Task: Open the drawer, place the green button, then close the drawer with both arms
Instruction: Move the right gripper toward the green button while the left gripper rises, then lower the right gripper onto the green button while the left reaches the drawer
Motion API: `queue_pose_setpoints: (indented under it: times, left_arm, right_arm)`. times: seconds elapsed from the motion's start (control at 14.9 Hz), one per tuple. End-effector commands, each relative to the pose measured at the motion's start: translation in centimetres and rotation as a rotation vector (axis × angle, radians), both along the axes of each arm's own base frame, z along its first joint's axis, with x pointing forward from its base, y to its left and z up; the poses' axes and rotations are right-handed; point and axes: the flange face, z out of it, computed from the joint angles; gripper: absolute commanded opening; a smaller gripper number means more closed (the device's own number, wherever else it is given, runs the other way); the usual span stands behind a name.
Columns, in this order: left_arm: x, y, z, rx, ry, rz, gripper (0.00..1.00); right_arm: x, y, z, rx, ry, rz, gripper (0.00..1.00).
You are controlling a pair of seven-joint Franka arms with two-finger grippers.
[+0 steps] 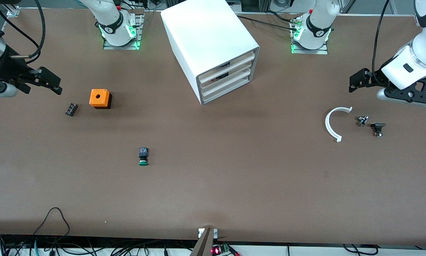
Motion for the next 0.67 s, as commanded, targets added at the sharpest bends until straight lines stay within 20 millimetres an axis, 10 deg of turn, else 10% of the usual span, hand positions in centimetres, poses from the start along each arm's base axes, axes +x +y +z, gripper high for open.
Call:
queue_pose_setpoints:
  times: [0.0,0.6]
  left_arm:
    - [-1.4,-1.4,-0.1,-0.034,0.137,-0.032,1.0]
    - [-2.0,-5.3,-5.0,-0.421,0.388,-0.142,1.0]
  right_arm:
    - [0.5,0.3,-1.9,0.028,0.04,0.014,1.0]
    - [5.7,4.4,-11.8,0.083,0.065,0.103,1.0]
